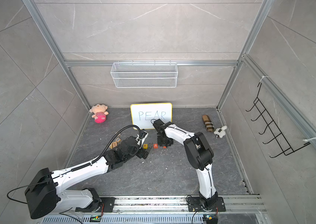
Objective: Spell the uppercase word “pear” with letter blocks
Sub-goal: Place the letter block at the center of the board.
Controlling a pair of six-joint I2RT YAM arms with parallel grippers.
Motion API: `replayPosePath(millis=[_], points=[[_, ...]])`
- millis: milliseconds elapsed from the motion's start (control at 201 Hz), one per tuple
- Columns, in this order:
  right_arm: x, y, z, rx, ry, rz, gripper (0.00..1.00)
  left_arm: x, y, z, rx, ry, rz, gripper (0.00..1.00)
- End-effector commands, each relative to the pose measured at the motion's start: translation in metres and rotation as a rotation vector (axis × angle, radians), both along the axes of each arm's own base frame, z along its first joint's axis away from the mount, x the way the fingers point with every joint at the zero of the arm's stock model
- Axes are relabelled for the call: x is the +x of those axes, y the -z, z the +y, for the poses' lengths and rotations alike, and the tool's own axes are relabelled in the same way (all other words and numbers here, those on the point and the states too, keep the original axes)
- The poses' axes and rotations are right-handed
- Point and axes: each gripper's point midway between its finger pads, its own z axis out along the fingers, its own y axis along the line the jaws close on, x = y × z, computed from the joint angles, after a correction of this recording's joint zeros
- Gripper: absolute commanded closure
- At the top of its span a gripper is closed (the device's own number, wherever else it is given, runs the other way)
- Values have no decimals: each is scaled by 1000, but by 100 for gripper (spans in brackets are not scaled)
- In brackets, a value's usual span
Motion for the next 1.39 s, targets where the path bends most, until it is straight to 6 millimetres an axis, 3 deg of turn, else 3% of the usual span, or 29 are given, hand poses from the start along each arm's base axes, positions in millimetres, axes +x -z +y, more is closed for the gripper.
replayPosePath(millis=[0, 368, 757, 1036, 1389], points=[[6, 4, 5, -16, -26, -5, 66, 7, -17, -5, -51, -6, -37, 2], [15, 14, 12, -6, -11, 8, 65, 8, -18, -6, -46, -4, -41, 2], [16, 16, 3, -34, 0, 10, 62, 7, -15, -3, -36, -9, -42, 2], [15, 16, 1, -41, -1, 11, 46, 7, -15, -5, -44, -5, -40, 2], [17, 8, 4, -22, 0, -6, 34, 7, -15, -3, -41, -10, -39, 1]])
